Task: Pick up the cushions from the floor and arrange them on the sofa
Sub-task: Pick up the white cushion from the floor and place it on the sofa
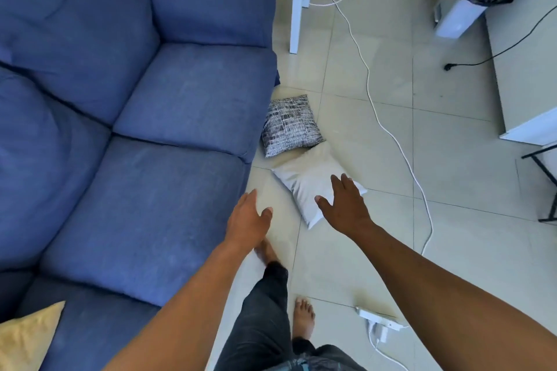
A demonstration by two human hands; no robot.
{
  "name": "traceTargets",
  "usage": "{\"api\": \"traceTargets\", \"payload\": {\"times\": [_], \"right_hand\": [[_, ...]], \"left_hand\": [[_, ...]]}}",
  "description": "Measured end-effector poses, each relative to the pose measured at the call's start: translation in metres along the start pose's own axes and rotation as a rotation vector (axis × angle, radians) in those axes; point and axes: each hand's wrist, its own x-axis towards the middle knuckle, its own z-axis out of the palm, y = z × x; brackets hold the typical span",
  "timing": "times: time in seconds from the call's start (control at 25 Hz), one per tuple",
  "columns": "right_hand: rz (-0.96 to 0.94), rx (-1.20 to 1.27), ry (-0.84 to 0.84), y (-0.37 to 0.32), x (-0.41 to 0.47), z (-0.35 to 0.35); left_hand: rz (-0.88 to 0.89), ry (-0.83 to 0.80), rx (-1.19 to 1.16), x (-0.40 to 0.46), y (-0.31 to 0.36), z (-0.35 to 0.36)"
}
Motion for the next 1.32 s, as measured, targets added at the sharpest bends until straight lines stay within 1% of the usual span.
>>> {"api": "traceTargets", "payload": {"times": [0.12, 0.28, 0.44, 0.52, 0.6, 0.72, 0.8, 0.88, 0.96, 1.0, 1.04, 1.12, 1.2, 1.24, 1.32], "right_hand": [[0.081, 0.054, -0.033, 0.018, 0.047, -0.006], [0.186, 0.081, -0.1, 0.044, 0.117, -0.009], [0.238, 0.087, -0.12, 0.08, 0.215, 0.008], [0.258, 0.104, -0.144, 0.1, 0.259, 0.022], [0.268, 0.116, -0.16, 0.123, 0.31, 0.05], [0.246, 0.058, -0.235, 0.173, 0.388, 0.11], [0.275, 0.021, -0.279, 0.217, 0.438, 0.156], [0.306, 0.02, -0.273, 0.251, 0.478, 0.19], [0.334, 0.028, -0.234, 0.278, 0.514, 0.22], [0.353, 0.032, -0.205, 0.294, 0.532, 0.236], [0.387, 0.049, -0.18, 0.304, 0.545, 0.247], [0.499, 0.184, -0.172, 0.318, 0.564, 0.268], [0.587, 0.336, -0.189, 0.326, 0.572, 0.277], [0.602, 0.399, -0.198, 0.329, 0.574, 0.279], [0.58, 0.482, -0.218, 0.314, 0.562, 0.263]], "left_hand": [[-0.011, -0.073, -0.001, 0.065, 0.023, 0.009], [-0.092, -0.186, 0.025, 0.145, 0.043, 0.025], [-0.212, -0.265, 0.05, 0.239, 0.05, 0.062], [-0.236, -0.285, 0.076, 0.283, 0.047, 0.084], [-0.247, -0.296, 0.107, 0.334, 0.034, 0.114], [-0.284, -0.262, 0.153, 0.412, 0.0, 0.177], [-0.315, -0.262, 0.17, 0.462, -0.029, 0.234], [-0.37, -0.27, 0.154, 0.499, -0.054, 0.282], [-0.48, -0.261, 0.067, 0.525, -0.079, 0.327], [-0.554, -0.241, -0.015, 0.537, -0.09, 0.349], [-0.637, -0.218, -0.143, 0.544, -0.098, 0.366], [-0.792, -0.194, -0.458, 0.551, -0.108, 0.393], [-0.84, -0.233, -0.713, 0.55, -0.107, 0.404], [-0.83, -0.238, -0.786, 0.547, -0.105, 0.406], [-0.812, -0.198, -0.836, 0.537, -0.098, 0.395]]}}
